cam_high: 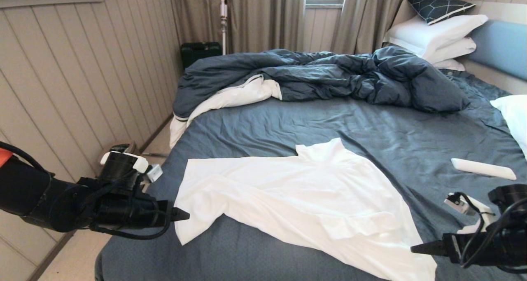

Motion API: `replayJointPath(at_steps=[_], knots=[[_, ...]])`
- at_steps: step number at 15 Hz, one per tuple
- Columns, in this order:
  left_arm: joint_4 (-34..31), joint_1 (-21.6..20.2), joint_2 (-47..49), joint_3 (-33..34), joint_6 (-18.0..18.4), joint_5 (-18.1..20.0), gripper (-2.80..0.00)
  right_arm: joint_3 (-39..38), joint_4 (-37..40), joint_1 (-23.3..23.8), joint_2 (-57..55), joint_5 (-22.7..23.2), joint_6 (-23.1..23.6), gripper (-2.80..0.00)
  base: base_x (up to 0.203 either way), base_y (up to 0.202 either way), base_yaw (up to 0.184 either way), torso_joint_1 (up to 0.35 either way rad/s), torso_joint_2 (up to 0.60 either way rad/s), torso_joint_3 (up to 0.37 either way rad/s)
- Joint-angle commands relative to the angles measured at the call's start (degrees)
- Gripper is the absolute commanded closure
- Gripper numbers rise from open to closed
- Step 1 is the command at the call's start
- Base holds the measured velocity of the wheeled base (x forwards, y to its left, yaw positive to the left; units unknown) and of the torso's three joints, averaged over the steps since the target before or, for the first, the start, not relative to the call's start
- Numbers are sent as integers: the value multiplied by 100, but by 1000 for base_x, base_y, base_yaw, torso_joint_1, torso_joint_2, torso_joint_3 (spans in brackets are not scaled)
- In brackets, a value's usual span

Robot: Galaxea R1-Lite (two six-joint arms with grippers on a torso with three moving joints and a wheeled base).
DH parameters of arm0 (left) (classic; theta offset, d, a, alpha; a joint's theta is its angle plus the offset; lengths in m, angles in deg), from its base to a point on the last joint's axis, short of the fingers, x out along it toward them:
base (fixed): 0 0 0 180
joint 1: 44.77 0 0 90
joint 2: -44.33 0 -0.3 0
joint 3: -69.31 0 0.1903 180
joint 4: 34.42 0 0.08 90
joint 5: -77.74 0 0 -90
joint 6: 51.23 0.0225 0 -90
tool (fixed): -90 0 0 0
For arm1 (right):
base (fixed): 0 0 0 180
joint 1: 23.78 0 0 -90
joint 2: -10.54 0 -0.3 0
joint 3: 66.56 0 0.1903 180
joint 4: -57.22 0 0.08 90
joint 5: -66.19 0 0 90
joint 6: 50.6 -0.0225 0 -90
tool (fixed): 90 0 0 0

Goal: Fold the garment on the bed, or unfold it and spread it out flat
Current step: Fold the white T-shirt

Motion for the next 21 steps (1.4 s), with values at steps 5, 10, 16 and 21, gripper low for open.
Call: replayJointPath(at_steps=[5, 10, 16, 21], knots=[[60, 0, 76, -2, -10, 5, -280, -9, -20, -321, -317, 26, -1, -280, 0, 0, 0, 0, 0, 0], [60, 0, 85, -2, -10, 8, -280, -43, -28, -486, -423, 35, -18, 0, 0, 0, 0, 0, 0, 0], [95, 9, 176, -10, -10, 8, -280, 23, -37, -460, -423, 44, -9, 0, 0, 0, 0, 0, 0, 0], [103, 9, 234, -19, -1, -1, -280, 182, -3, 2, -339, 14, 35, 0, 0, 0, 0, 0, 0, 0]])
